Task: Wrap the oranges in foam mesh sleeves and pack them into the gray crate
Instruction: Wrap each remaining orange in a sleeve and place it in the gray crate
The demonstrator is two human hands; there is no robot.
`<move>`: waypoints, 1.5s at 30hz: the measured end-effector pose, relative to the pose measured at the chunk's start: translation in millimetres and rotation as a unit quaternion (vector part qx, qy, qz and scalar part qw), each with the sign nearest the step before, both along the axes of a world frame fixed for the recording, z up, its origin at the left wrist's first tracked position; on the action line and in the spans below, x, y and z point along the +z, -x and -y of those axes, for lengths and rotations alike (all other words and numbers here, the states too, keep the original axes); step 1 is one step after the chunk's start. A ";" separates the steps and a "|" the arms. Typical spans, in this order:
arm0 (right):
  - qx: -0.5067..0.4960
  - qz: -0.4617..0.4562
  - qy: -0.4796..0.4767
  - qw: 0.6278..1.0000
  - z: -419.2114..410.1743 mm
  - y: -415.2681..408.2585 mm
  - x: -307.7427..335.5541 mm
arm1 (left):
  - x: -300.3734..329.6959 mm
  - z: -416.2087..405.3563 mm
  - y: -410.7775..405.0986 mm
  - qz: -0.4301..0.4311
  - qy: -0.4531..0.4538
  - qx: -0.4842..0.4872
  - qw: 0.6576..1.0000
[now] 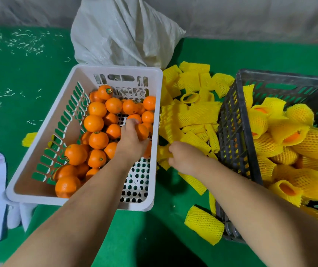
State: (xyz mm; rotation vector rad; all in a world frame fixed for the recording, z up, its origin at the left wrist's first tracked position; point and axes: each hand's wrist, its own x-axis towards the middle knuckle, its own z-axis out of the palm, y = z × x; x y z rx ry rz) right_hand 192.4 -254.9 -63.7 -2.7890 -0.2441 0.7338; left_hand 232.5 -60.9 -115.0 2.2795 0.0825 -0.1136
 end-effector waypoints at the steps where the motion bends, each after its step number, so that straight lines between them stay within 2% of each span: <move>1: -0.037 0.030 -0.052 0.998 3.8 -2.2 11.9 | 13.9 2.2 6.9 0.029 0.078 0.017 0.996; 3: -0.112 0.087 -0.171 0.975 15.2 -1.3 35.9 | 40.2 8.6 27.3 0.092 0.179 0.041 0.979; 6: -0.216 0.133 -0.360 0.898 29.5 16.8 58.0 | 66.2 25.9 67.7 0.126 0.278 0.040 0.951; 10: -0.331 0.127 -0.482 0.801 34.9 46.8 62.5 | 77.5 56.7 98.9 0.095 0.378 -0.038 0.920; 12: -0.358 0.105 -0.518 0.770 38.4 53.4 64.1 | 75.5 65.3 107.2 0.070 0.400 -0.090 0.909; 13: -0.353 0.102 -0.516 0.774 41.4 55.9 64.8 | 73.7 67.0 110.3 0.061 0.406 -0.109 0.905; 15: -0.317 0.115 -0.482 0.809 50.0 61.3 61.7 | 72.0 67.3 112.7 0.038 0.402 -0.131 0.905; 17: -0.289 0.152 -0.429 0.842 57.9 66.3 54.8 | 73.2 66.5 112.4 0.012 0.387 -0.161 0.908; 18: -0.286 0.176 -0.411 0.847 60.1 67.4 51.3 | 74.1 65.5 111.6 -0.002 0.382 -0.176 0.907; 20: -0.294 0.216 -0.410 0.836 60.8 66.2 47.6 | 75.6 62.9 110.1 -0.031 0.384 -0.183 0.904; 22: -0.286 0.213 -0.425 0.832 57.1 62.5 47.2 | 78.7 60.9 108.8 -0.070 0.407 -0.149 0.898; 25: -0.261 0.161 -0.442 0.843 52.1 58.7 43.3 | 80.5 60.6 108.2 -0.101 0.419 -0.114 0.895; 27: -0.286 0.112 -0.445 0.841 54.7 59.3 42.2 | 78.1 61.0 110.0 -0.091 0.422 -0.121 0.894; 30: -0.287 0.038 -0.383 0.877 59.8 62.8 40.8 | 77.2 61.7 113.9 -0.044 0.405 -0.125 0.905; 32: -0.290 0.071 -0.359 0.884 60.3 63.3 41.6 | 78.0 63.5 114.9 -0.033 0.404 -0.118 0.906; 36: -0.349 0.215 -0.375 0.831 59.0 58.4 45.8 | 80.5 65.9 114.4 -0.063 0.453 -0.094 0.885; 37: -0.333 0.234 -0.366 0.837 56.2 58.8 47.4 | 81.2 65.2 113.8 -0.077 0.459 -0.102 0.879; 40: -0.241 0.233 -0.271 0.902 49.8 63.5 44.3 | 84.3 62.5 110.1 -0.143 0.444 -0.165 0.869; 41: -0.218 0.233 -0.252 0.914 49.6 64.5 42.9 | 84.8 62.0 108.8 -0.153 0.437 -0.180 0.868; 45: -0.234 0.224 -0.316 0.892 52.8 63.1 44.5 | 81.4 64.0 107.4 -0.138 0.458 -0.161 0.863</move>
